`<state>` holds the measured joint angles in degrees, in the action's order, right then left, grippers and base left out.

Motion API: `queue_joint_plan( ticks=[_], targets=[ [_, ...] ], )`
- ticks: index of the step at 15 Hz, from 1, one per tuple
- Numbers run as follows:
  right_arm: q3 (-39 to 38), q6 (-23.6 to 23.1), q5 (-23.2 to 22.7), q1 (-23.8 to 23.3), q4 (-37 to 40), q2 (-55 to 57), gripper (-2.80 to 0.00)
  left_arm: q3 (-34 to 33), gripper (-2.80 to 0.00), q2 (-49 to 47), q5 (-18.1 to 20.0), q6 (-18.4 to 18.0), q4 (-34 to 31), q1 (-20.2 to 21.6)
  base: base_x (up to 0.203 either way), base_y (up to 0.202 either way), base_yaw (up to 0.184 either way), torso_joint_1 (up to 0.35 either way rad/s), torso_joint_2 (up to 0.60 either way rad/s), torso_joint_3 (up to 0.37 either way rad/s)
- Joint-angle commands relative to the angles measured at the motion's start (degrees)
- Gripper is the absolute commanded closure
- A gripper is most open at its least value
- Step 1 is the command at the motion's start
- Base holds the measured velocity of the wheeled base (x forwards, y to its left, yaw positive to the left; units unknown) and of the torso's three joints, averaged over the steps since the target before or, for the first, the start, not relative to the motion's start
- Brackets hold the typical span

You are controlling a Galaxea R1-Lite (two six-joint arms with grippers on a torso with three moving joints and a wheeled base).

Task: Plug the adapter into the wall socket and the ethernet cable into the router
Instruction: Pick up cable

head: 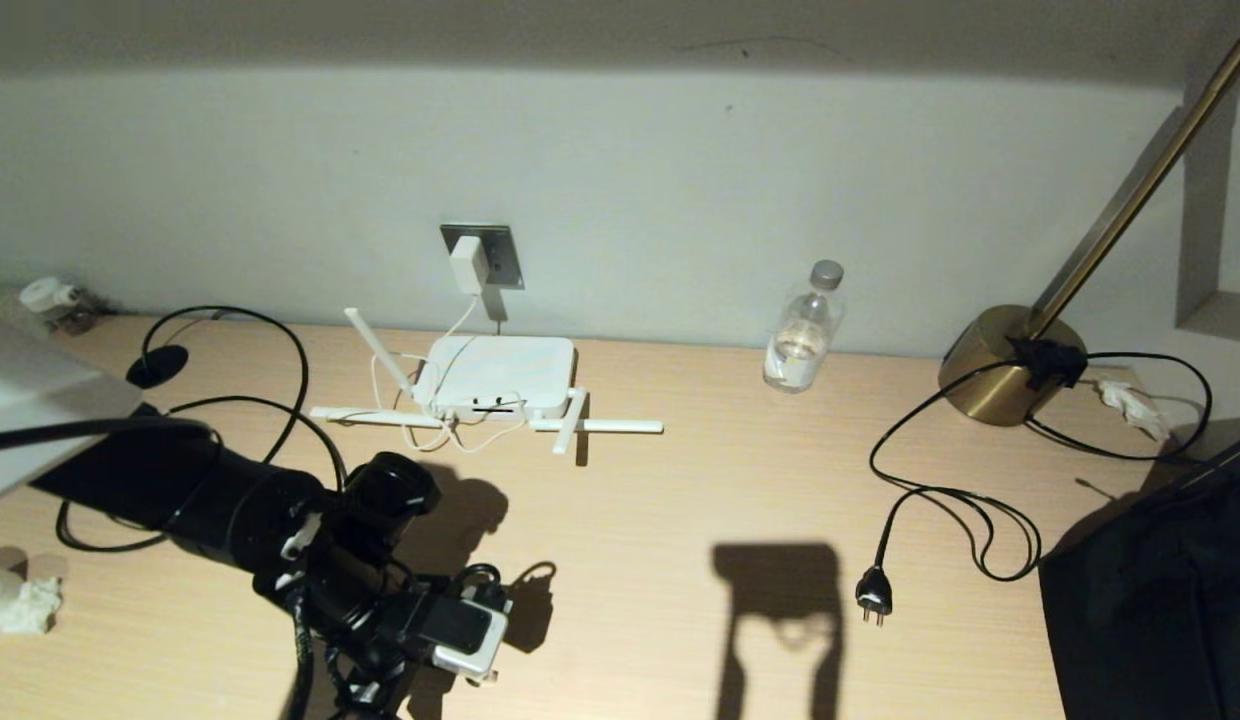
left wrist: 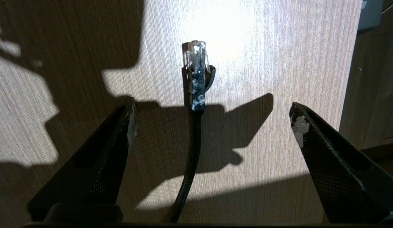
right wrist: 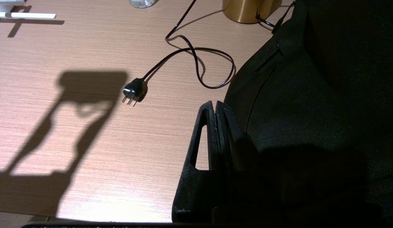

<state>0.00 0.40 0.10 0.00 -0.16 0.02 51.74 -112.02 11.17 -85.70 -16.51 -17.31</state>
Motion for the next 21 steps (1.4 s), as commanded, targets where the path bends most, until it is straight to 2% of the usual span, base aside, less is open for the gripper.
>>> queue_joint_plan(
  ticks=[1, 4, 10, 12, 18, 21],
  targets=[
    [0.0, -0.04, -0.01, 0.0, -0.02, -0.02, 0.0, 0.12, -2.8, -0.36, -0.17, -0.4, -0.11, 0.0, 0.0, 0.0, 0.0, 0.0, 0.0, 0.0],
    [0.0, -0.05, -0.01, 0.0, -0.02, -0.02, 0.0, 0.03, -2.8, -0.94, -0.45, -0.28, 0.1, 0.0, 0.0, 0.0, 0.0, 0.0, 0.0, 0.0],
    [0.0, 0.04, -0.01, 0.0, -0.02, -0.02, 0.0, -2.18, -2.8, -1.19, -1.32, 3.41, 7.09, 0.05, 0.0, 0.0, 0.0, 0.0, 0.0, 0.0],
    [0.0, 0.04, -0.01, 0.0, -0.02, -0.02, 0.0, -3.54, -2.8, -0.52, -1.4, 3.52, 8.1, 0.16, 0.0, 0.0, 0.0, 0.0, 0.0, 0.0],
    [0.0, 0.02, -0.01, 0.0, -0.02, -0.02, 0.0, -11.38, -2.8, -0.09, -1.67, 3.58, 20.52, 0.6, 0.0, 0.0, 0.0, 0.0, 0.0, 0.0],
    [0.0, 0.03, -0.01, 0.0, -0.02, -0.02, 0.0, -12.8, -2.8, 0.05, -1.68, 3.96, 22.22, 0.62, 0.0, 0.0, 0.0, 0.0, 0.0, 0.0]
  ],
)
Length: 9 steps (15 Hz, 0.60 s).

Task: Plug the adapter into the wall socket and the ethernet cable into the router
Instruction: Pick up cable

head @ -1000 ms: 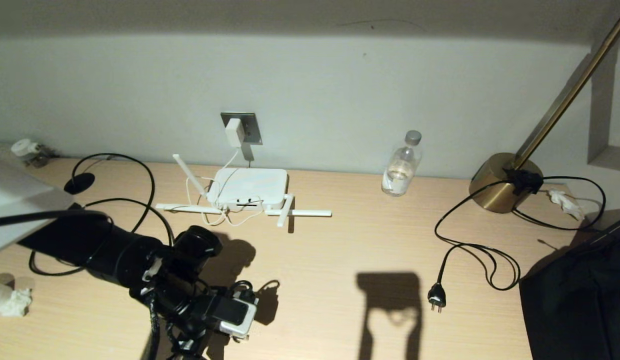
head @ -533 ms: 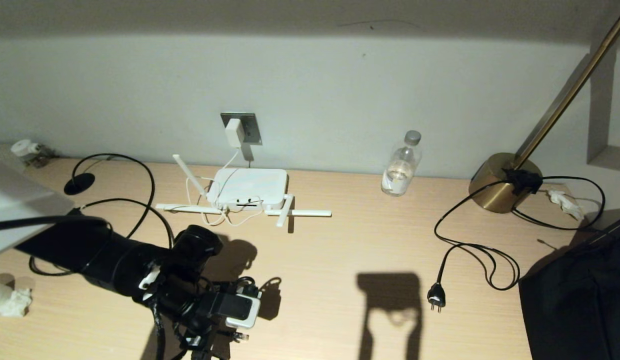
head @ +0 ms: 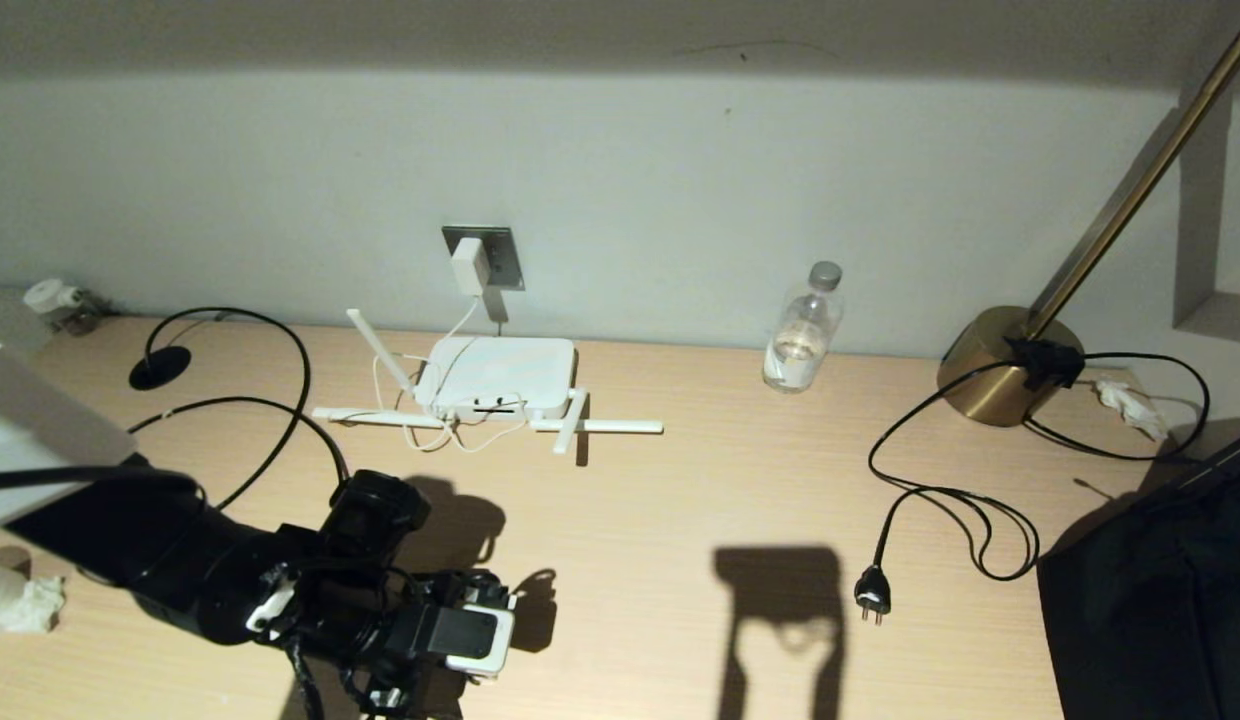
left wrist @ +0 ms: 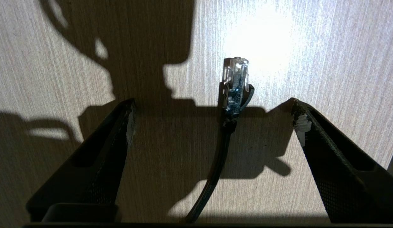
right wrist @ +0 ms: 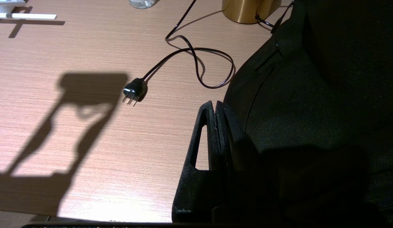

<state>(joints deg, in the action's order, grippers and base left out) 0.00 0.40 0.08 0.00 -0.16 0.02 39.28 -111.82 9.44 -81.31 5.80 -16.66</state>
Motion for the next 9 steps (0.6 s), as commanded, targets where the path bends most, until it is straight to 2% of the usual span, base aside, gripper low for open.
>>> queue_joint_plan(
  ticks=[1, 2, 9],
  targets=[
    [0.0, -0.01, 0.01, 0.0, -0.02, -0.02, 0.0, -0.16, -2.8, -0.15, 0.05, -0.43, -0.18, 0.05, 0.0, 0.0, 0.0, 0.0, 0.0, 0.0],
    [0.0, -0.05, 0.01, 0.0, -0.02, -0.02, 0.0, 0.01, 0.0, -0.15, 0.05, -0.34, -0.27, 0.05, 0.0, 0.0, 0.0, 0.0, 0.0, 0.0],
    [0.0, 0.04, 0.01, 0.0, -0.02, -0.02, 0.0, -0.96, 0.0, 0.47, 0.05, -0.51, -0.71, 0.05, 0.0, 0.0, 0.0, 0.0, 0.0, 0.0]
  ],
)
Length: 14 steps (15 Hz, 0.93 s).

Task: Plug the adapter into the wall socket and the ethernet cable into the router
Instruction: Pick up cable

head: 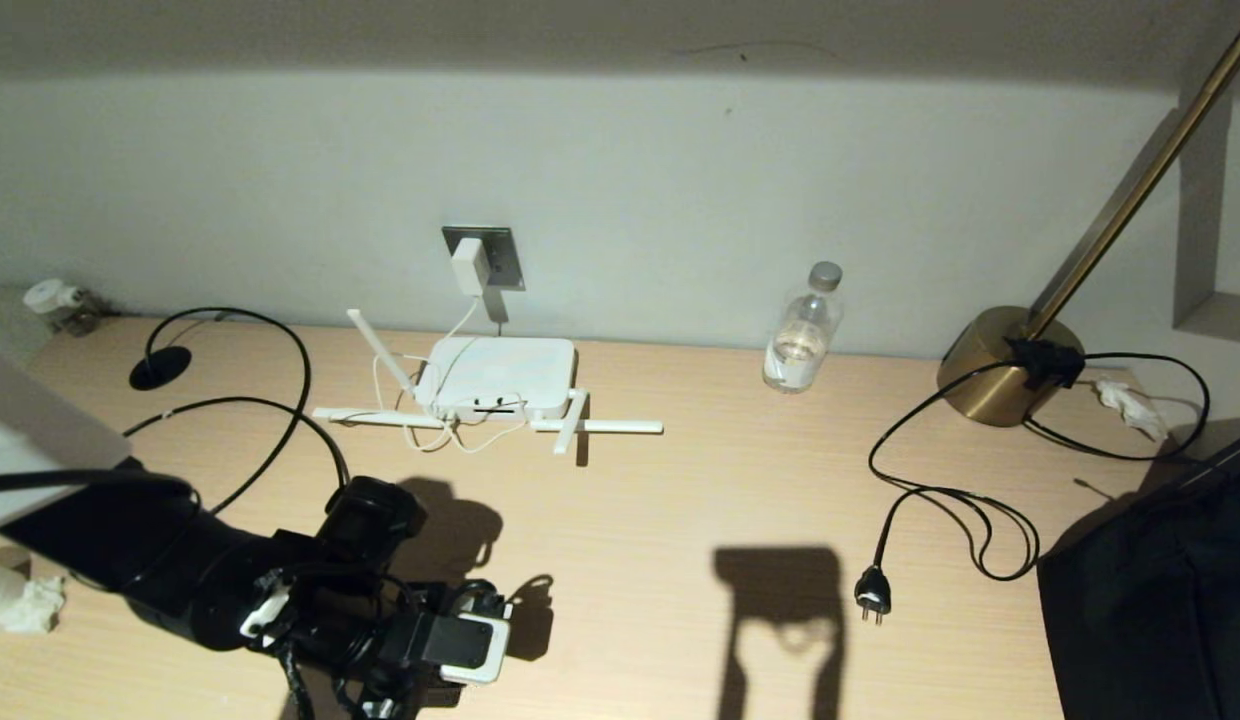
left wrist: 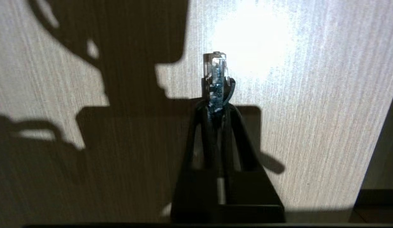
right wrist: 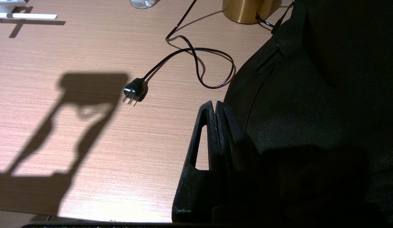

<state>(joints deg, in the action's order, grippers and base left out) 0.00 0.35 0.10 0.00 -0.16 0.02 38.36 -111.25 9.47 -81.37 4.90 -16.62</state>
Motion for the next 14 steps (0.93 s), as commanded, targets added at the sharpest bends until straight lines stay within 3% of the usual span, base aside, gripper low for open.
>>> queue_joint_plan(
  ticks=[1, 5, 7, 11, 14],
  targets=[
    [0.0, 0.0, -0.01, 0.0, -0.02, -0.02, 0.0, -0.04, 0.0, -0.11, 0.02, -0.46, 0.2, 0.0, 0.0, 0.0, 0.0, 0.0, 0.0, 0.0],
    [0.0, 0.09, -0.01, 0.0, -0.02, -0.02, 0.0, -0.04, 0.0, 0.59, 0.11, -0.27, 0.14, 0.0, 0.0, 0.0, 0.0, 0.0, 0.0, 0.0],
    [0.0, 0.0, -0.01, 0.0, -0.02, -0.02, 0.0, 0.04, 0.0, 3.56, 0.55, 1.85, -1.61, 0.08, 0.0, 0.0, 0.0, 0.0, 0.0, 0.0],
    [0.0, 0.01, -0.01, 0.0, -0.02, -0.02, 0.0, 3.0, 0.0, 15.08, 8.12, 11.19, -15.04, 0.12, 0.0, 0.0, 0.0, 0.0, 0.0, 0.0],
    [0.0, 0.01, -0.01, 0.0, -0.02, -0.02, 0.0, 9.27, 0.0, 24.31, 17.13, 16.65, -32.89, 3.24, 0.0, 0.0, 0.0, 0.0, 0.0, 0.0]
  ],
)
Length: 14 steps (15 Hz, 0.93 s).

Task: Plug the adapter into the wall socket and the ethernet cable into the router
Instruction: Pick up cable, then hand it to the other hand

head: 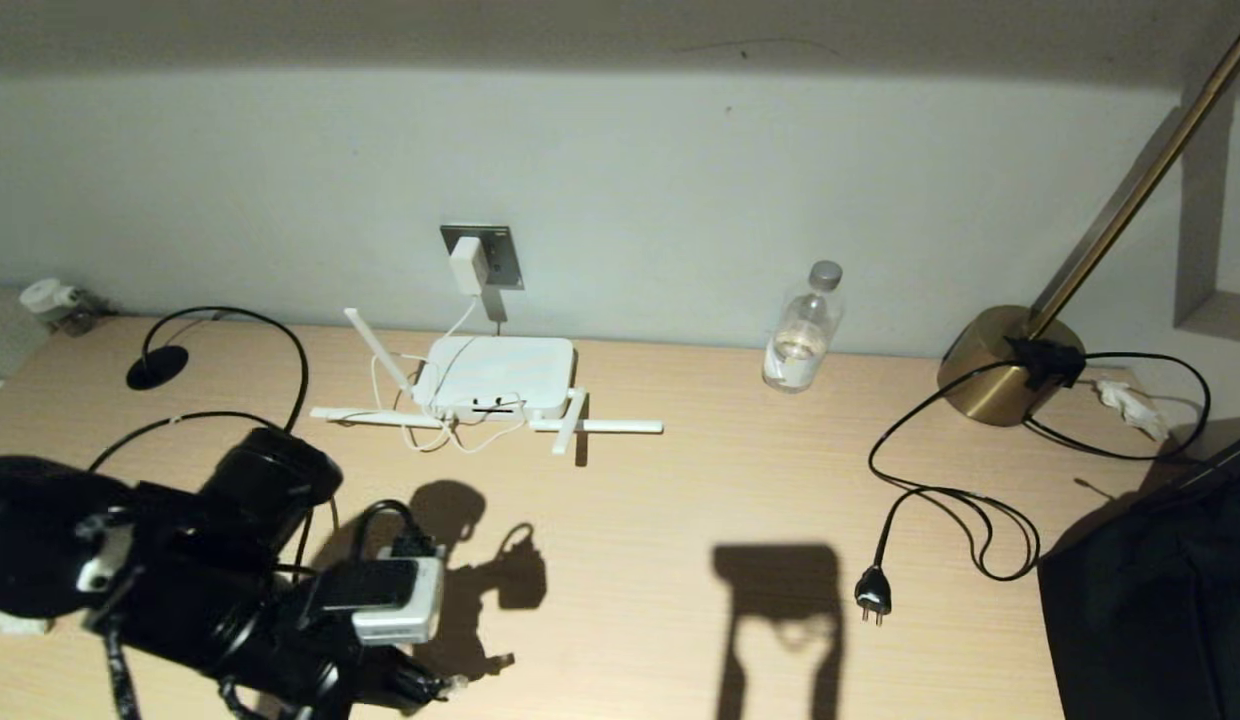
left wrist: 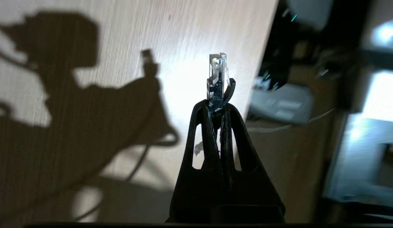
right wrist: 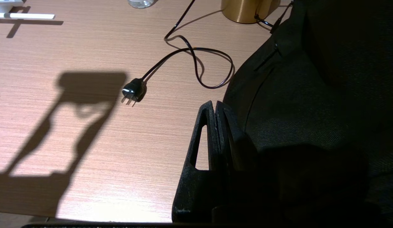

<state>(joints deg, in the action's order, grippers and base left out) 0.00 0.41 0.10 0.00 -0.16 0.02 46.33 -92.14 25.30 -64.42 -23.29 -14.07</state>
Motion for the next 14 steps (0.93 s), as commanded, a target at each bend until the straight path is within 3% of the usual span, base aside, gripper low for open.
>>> queue_joint_plan(
  ticks=[1, 6, 7, 10, 14],
  targets=[
    [0.0, 0.02, -0.01, 0.0, -0.02, -0.02, 0.0, 4.95, 0.0, 7.55, 4.19, 0.82, -11.81, 2.85, 0.0, 0.0, 0.0, 0.0, 0.0, 0.0],
    [0.0, -0.03, -0.01, 0.0, -0.02, -0.02, 0.0, 19.34, 0.0, 14.07, 13.89, 2.7, -52.74, 15.78, 0.0, 0.0, 0.0, 0.0, 0.0, 0.0],
    [0.0, -0.05, -0.01, 0.0, -0.02, -0.02, 0.0, 20.29, 0.0, 14.06, 15.43, 2.71, -56.34, 18.27, 0.0, 0.0, 0.0, 0.0, 0.0, 0.0],
    [0.0, -0.06, -0.01, 0.0, -0.02, -0.02, 0.0, 18.34, 0.0, 11.24, 18.52, 2.73, -57.91, 19.93, 0.0, 0.0, 0.0, 0.0, 0.0, 0.0],
    [0.0, 0.02, -0.01, 0.0, -0.02, -0.02, 0.0, 17.43, 0.0, 7.19, 18.77, 2.54, -59.32, 21.19, 0.0, 0.0, 0.0, 0.0, 0.0, 0.0]
  ],
)
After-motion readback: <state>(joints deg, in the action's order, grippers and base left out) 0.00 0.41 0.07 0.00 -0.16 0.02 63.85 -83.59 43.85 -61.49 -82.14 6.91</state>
